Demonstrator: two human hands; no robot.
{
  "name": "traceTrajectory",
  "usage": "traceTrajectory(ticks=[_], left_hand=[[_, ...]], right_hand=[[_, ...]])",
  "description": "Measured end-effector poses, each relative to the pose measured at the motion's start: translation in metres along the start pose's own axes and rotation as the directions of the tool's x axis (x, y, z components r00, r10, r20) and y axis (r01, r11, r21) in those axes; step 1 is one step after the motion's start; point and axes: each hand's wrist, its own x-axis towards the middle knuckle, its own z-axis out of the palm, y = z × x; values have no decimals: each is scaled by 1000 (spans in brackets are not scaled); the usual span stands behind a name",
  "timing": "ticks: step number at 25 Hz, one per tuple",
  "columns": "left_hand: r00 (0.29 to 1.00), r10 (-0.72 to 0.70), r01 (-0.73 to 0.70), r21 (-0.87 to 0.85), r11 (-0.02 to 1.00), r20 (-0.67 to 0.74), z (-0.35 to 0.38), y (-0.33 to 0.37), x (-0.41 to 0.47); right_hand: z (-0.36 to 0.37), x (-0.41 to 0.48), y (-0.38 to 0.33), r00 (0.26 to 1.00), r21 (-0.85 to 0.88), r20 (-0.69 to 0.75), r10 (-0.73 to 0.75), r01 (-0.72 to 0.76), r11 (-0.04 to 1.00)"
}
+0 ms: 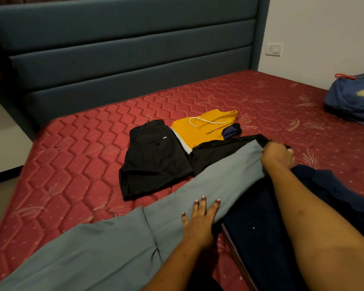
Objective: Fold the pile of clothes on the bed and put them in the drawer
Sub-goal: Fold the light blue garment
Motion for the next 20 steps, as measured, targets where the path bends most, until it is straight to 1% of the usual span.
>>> traceTrajectory(ticks=[2,3,4,5,6,7,8,9,10,11,12,13,14,15,17,18,19,20], left_hand=[[994,-45,46,-10,999,95,5,-4,-2],[990,-57,60,-14,998,130,6,-4,-4],[987,-62,66,-26,997,151,6,-4,-4],[984,-61,68,-33,997,170,5,-4,-4],[981,-58,69,-55,996,183,5,-4,-3],[980,-54,71,-81,994,193,5,-5,-2],[981,-43,66,-116,991,189,3,-6,-2],[985,-24,52,-158,986,172,5,-10,0],[989,-8,42,-230,972,145,5,-12,1],[993,10,31,-352,936,116,4,-14,2],[997,14,27,-549,835,70,1,-15,0],[1000,-17,21,-762,647,13,-7,-16,-4],[996,-81,7,-900,436,-32,-16,-19,-8],[985,-161,-10,-961,278,-57,-27,-26,-15],[948,-311,-60,-996,62,-76,-47,-55,-33],[928,-363,-111,-992,-61,-82,-57,-76,-46],[911,-405,-160,-970,-185,-74,-66,-97,-62],[895,-444,-204,-931,-304,-52,-73,-121,-83]], right_hand=[[19,-10,12,983,-72,178,41,-28,997],[27,-15,19,968,-95,245,56,-34,995],[33,-17,26,958,-79,279,64,-44,996],[35,-16,30,959,-13,274,74,-73,997],[36,-9,32,964,97,255,79,-107,990],[35,-3,32,967,242,241,76,-136,961],[32,2,30,966,392,241,89,-181,902],[30,7,27,960,545,254,119,-243,802],[25,11,21,941,687,296,164,-329,648],[20,13,12,910,797,365,195,-414,439],[17,14,1,886,854,421,196,-460,244],[9,9,-13,881,881,445,161,-463,99],[-3,-1,-30,897,900,429,104,-434,29],[-13,-16,-49,919,919,393,19,-393,-10],[-33,-64,-93,948,955,285,-144,-293,-37],[-43,-99,-118,943,967,236,-236,-252,-40],[-48,-136,-141,923,978,182,-339,-207,-37],[-52,-181,-163,886,990,125,-447,-139,2]])
